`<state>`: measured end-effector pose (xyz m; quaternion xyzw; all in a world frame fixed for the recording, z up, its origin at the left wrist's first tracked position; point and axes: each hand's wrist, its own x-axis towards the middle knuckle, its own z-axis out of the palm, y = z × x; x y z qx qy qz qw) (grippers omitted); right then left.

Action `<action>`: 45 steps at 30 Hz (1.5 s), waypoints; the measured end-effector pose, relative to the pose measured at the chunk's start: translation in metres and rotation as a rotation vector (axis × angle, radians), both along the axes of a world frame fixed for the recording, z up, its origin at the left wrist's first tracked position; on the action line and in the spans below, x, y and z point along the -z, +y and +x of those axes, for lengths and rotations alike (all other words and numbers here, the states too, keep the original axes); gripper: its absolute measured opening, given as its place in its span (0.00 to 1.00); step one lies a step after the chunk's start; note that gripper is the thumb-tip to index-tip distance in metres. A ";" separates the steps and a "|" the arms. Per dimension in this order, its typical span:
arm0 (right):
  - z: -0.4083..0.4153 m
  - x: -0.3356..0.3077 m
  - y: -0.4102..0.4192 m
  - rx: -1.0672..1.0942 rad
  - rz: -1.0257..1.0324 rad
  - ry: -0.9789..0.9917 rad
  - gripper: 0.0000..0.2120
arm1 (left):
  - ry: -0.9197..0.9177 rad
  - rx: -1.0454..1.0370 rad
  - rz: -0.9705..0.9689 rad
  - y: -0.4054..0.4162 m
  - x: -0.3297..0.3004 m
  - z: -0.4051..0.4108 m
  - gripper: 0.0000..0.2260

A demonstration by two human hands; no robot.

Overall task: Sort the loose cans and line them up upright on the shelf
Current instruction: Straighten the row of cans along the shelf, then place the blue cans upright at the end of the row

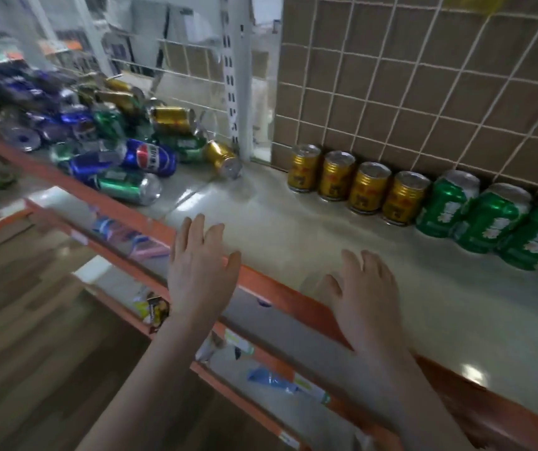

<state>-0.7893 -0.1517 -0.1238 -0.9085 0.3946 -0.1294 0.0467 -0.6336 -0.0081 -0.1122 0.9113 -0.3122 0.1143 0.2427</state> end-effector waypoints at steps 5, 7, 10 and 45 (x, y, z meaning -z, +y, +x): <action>0.092 -0.001 0.074 -0.042 -0.037 -0.100 0.22 | -0.060 -0.043 0.005 0.079 -0.008 0.082 0.17; 0.122 -0.007 0.095 -0.040 -0.028 -0.102 0.22 | -0.092 -0.044 -0.018 0.099 -0.010 0.110 0.15; 0.163 -0.012 0.113 -0.039 -0.049 -0.091 0.22 | -0.094 -0.045 -0.036 0.118 -0.010 0.151 0.18; 0.469 -0.030 0.163 0.193 0.026 -0.146 0.33 | 0.234 0.495 0.074 0.151 0.010 0.460 0.29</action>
